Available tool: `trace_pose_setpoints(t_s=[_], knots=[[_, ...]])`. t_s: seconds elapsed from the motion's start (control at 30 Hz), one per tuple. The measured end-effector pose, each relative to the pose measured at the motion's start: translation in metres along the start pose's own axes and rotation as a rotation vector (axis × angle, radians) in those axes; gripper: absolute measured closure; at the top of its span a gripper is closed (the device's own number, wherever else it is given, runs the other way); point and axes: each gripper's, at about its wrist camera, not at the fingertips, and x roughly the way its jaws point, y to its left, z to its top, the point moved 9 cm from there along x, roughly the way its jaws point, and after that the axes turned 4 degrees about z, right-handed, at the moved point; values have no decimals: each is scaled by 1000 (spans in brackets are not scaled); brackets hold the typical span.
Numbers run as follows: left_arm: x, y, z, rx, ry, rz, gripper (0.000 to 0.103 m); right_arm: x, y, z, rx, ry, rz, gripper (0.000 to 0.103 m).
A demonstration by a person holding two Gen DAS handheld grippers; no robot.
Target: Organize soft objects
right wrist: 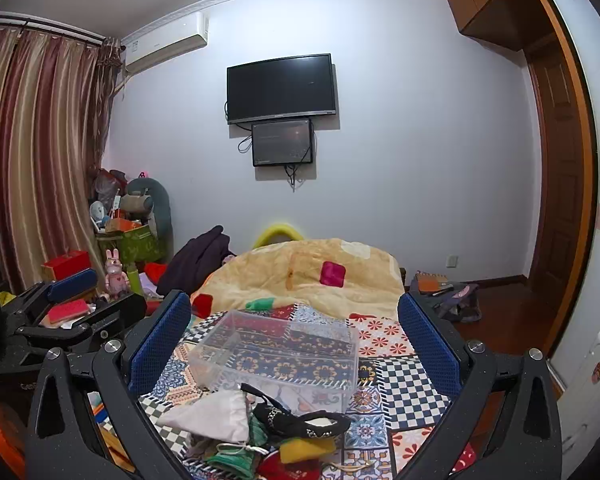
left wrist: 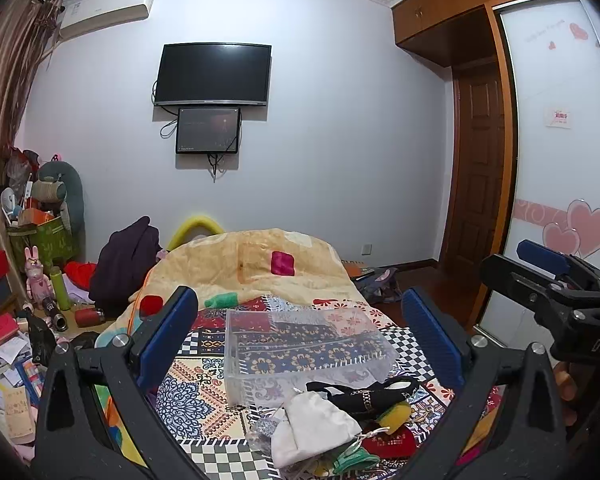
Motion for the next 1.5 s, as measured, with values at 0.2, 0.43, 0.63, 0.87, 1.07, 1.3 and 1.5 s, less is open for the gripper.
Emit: trace_pose_setpoints(t_s=[0.2,0.43,0.63,0.87,1.07,1.3,1.5], knots=[[3,-2,2,-2,-2,-1,0,-1,0,1,5,-1,2,0],[-2,4,0,-6,-5,2,0,-2,-4,0,14,1,3,0],[-1,5,1,-9,-1,-2,0,-2,-4,0,15,-1,4,0],[-1,5,0,-7,-5,0,0,-2,-4,1,14,-2,5,0],[0,4,0,-6,-4,1,0,-3,-3,1,12,-3,7,0],[-1,4,1,-4,-5,3,0,-3,-3,1,13,-3,7,0],[-1,4,1,-4,-5,4,0,-3,-3,1,13,-4,7,0]])
